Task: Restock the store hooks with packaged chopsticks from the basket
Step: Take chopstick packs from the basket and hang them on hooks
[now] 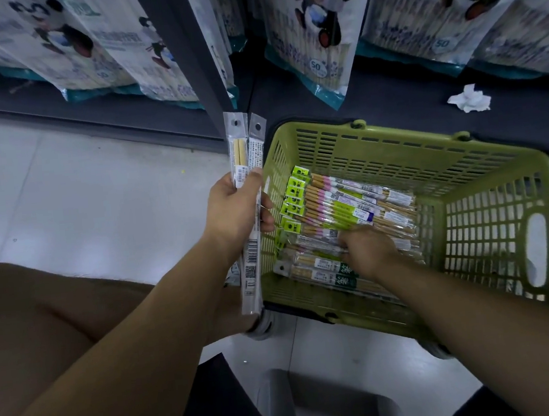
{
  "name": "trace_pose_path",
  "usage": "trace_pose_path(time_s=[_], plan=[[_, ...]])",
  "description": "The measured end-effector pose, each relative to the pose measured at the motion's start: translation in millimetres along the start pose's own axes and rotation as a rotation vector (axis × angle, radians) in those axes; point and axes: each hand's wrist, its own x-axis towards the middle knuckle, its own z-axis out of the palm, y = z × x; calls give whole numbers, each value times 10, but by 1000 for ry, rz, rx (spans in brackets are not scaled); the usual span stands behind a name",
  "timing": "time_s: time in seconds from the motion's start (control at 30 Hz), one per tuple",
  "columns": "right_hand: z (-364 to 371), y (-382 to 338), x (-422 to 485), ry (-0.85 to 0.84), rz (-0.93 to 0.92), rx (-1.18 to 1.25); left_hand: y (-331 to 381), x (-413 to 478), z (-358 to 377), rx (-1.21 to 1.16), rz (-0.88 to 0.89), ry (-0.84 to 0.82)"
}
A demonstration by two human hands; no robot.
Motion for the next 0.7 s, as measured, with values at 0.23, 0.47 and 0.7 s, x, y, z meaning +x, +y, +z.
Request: trace_pose_path(time_s=[0.23,0.47,0.7], plan=[[-64,17,-15,-168,18,247,16,-10,8,9,-1,13],[38,61,-125,-226,-33,155,13,-8,18,0,-6,15],[44,23,-142,-236,-6,180,2,-15,21,-3,3,20]])
